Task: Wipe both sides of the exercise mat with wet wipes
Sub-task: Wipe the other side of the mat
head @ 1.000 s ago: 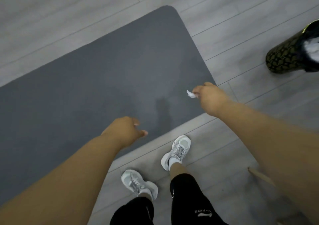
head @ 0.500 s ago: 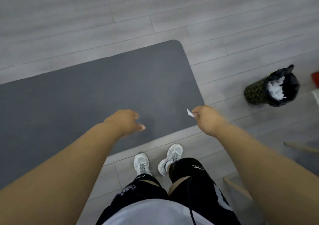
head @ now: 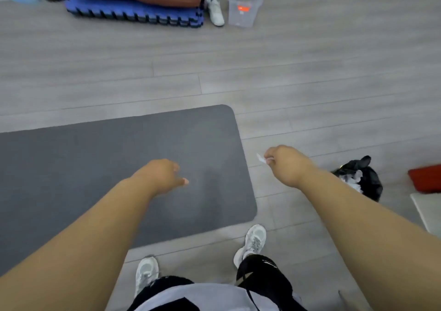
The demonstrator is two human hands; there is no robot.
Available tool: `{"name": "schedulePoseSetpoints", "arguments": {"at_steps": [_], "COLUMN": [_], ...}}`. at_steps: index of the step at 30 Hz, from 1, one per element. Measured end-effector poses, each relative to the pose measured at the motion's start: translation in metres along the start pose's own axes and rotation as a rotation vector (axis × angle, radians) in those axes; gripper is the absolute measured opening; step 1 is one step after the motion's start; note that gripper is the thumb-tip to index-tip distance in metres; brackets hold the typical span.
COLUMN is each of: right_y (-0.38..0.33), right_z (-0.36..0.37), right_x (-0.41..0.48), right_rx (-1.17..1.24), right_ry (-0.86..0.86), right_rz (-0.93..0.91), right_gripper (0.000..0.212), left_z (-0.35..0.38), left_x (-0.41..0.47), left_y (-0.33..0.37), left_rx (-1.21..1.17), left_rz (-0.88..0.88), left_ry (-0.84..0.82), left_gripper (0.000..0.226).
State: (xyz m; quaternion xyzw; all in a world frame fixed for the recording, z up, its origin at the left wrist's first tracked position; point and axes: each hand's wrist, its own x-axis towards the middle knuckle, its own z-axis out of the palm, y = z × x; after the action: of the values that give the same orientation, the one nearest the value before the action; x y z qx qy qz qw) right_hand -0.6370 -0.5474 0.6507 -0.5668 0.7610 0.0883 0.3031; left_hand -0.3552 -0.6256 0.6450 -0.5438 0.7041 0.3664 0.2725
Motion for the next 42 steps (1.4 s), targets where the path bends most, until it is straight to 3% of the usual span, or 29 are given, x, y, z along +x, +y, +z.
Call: {"name": "schedulePoseSetpoints", "arguments": {"at_steps": [8,19,25,32,42], "right_y": [0.1,0.128,0.104,0.05,-0.037], "right_z": [-0.091,-0.212,-0.309,-0.385,-0.439], "right_x": [0.064,0.195,0.292,0.383,0.506], "right_rx": [-0.217,-0.47,-0.632,-0.649,-0.923], "right_ry": [-0.079,-0.139,-0.135,-0.127,-0.152], "right_rz": [-0.193,-0.438,-0.56,-0.722,-1.137], "right_gripper": [0.027,0.029,0.026,0.029,0.025], "left_z": [-0.004,-0.058,-0.142,-0.233,-0.281], "left_x": [0.027,0.123,0.193,0.215,0.264], "left_y": [0.125,0.201,0.245,0.257,0.277], "left_rx": [-0.263,-0.447,-0.516,-0.637,-0.91], "left_rz": [-0.1,-0.28,-0.328,-0.439,-0.775], "left_ry": [0.106,0.099,0.081,0.266,0.33], "left_gripper": [0.06,0.066,0.061,0.062,0.06]}}
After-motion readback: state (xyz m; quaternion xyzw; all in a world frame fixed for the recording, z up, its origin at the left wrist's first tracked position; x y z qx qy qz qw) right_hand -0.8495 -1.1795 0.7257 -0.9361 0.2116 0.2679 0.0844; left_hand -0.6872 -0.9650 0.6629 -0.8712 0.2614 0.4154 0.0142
